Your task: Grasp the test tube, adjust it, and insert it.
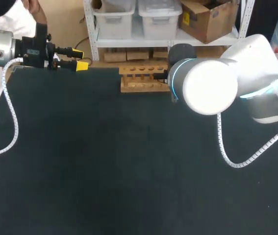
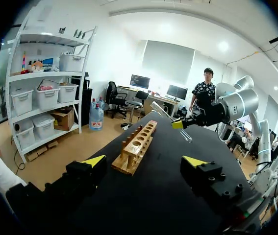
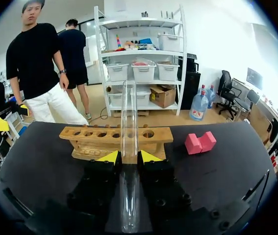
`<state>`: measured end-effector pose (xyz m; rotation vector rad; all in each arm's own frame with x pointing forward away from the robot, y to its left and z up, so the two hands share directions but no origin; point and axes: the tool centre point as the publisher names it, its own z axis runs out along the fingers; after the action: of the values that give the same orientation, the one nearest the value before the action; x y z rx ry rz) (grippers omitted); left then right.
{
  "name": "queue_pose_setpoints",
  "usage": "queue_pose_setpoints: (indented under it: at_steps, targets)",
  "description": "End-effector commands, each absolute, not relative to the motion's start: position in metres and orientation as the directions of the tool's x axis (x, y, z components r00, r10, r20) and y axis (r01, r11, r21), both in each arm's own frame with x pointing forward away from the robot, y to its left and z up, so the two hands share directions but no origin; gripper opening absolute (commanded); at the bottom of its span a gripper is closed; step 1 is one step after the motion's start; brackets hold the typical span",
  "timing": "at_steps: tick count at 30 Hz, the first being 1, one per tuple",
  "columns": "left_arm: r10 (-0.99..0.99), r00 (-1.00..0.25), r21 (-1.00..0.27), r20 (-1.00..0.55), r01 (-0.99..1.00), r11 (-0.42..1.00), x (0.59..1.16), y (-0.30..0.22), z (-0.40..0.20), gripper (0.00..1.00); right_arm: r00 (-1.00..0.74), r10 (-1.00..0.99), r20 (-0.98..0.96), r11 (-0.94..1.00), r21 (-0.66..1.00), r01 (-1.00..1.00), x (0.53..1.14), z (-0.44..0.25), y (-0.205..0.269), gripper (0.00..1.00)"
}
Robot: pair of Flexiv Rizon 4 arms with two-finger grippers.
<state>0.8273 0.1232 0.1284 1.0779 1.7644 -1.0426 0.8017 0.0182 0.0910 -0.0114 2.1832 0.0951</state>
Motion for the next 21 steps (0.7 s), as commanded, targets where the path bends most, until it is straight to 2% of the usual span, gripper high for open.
queue_pose_setpoints:
  at_steps: [1, 21]
  targets:
    - [0.262, -0.311, -0.231, -0.913, 0.927, 0.295, 0.828, 0.124, 0.127, 1.0, -0.585, 0.028, -0.81, 0.996, 0.07, -0.049, 0.807, 0.083, 0.019, 0.0]
    - [0.262, -0.311, -0.231, -0.913, 0.927, 0.295, 0.828, 0.124, 0.127, 1.0, -0.63, -0.015, -0.776, 0.994, 0.055, -0.09, 0.821, 0.062, 0.018, 0.0]
